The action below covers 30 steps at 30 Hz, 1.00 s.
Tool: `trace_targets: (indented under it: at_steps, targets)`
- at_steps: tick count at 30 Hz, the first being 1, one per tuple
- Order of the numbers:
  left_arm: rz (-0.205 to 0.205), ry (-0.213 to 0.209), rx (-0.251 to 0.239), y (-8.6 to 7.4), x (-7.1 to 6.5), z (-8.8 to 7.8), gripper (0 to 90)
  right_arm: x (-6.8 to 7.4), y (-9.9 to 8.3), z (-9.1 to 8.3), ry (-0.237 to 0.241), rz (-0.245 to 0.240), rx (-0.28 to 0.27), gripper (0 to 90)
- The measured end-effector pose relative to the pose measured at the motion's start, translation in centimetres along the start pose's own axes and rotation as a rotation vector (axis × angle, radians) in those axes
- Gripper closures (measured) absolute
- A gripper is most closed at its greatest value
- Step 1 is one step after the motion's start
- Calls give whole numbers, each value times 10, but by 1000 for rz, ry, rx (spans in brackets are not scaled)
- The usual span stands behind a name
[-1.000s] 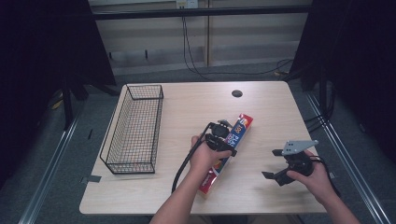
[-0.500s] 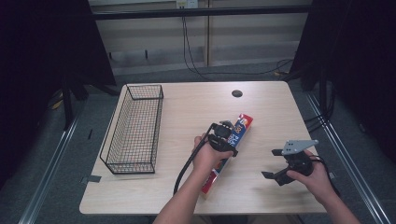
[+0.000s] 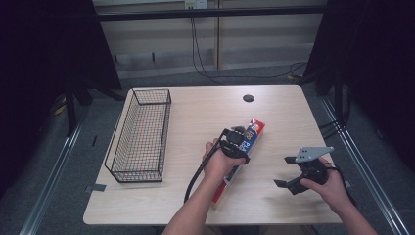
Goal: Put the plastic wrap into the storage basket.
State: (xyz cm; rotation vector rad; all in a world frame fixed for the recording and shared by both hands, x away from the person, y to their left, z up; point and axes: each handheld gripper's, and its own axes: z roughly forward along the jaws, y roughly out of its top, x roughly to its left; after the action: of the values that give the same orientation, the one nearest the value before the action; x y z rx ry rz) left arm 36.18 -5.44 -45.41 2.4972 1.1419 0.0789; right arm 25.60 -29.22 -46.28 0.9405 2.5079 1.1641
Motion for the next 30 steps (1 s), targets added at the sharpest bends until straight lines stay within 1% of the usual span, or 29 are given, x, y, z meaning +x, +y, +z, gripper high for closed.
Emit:
trace_targets:
  at_steps: [1, 2, 3, 4, 6, 7, 8, 10, 11, 13, 14, 16, 17, 20, 21, 22, 23, 24, 27, 29, 30]
  targets:
    - [2, 11, 19, 2, -2, 0, 418, 0, 0, 0, 2, -2, -1, 51]
    - [4, 16, 26, 3, -3, 0, 421, 0, 0, 0, 1, -4, -2, 52]
    - [-3, 21, 34, 3, -3, 0, 423, 0, 0, 0, 2, -4, -2, 52]
    - [-2, 19, 36, 4, -3, 0, 424, 0, 0, 0, 1, -3, -1, 52]
    - [-16, -6, 42, 4, -2, -1, 427, 0, 0, 0, 2, -3, -2, 52]
    - [-15, -21, 54, 5, -1, -2, 428, 0, 0, 0, 3, -2, -4, 52]
    - [-18, -27, 56, 5, -1, -4, 429, 0, 0, 0, 2, -1, -3, 52]
    - [-14, -16, 57, 6, -2, -7, 430, -1, 0, 0, 1, -2, -4, 52]
    - [-12, -21, 58, 7, -1, -9, 430, -1, 0, 0, 0, -2, -3, 52]
    - [-35, -38, 62, 8, 1, -13, 432, -1, 0, 0, -4, 3, -5, 52]
    - [-37, -36, 64, 9, 2, -15, 432, -1, 0, -1, -3, 1, -4, 52]
    - [-28, -26, 73, 10, 3, -20, 433, -1, 0, 0, 0, 3, -7, 52]
    - [-37, -21, 75, 11, 3, -22, 433, -1, 0, 0, -3, 4, -6, 51]
    - [-50, -32, 61, 11, 9, -30, 433, -1, 0, 1, 3, 0, -7, 52]
    - [-50, -32, 61, 11, 9, -30, 433, -1, 0, 1, -1, -2, -7, 52]
    - [-70, -35, 53, 11, 11, -35, 433, -1, 0, 0, -3, -5, -6, 52]
    - [-69, -35, 52, 11, 13, -37, 433, -1, 0, 0, 0, -5, -8, 51]
    - [-76, -31, 53, 11, 14, -39, 433, 0, 0, 0, 0, -1, -9, 52]
    - [-80, -21, 53, 10, 20, -44, 433, -1, 0, 0, -2, 3, -8, 52]
    - [-96, -15, 57, 10, 23, -48, 432, -1, 0, 0, 0, 5, -7, 52]
    - [-89, -15, 57, 9, 25, -49, 433, -1, 0, 0, 3, 3, -11, 52]
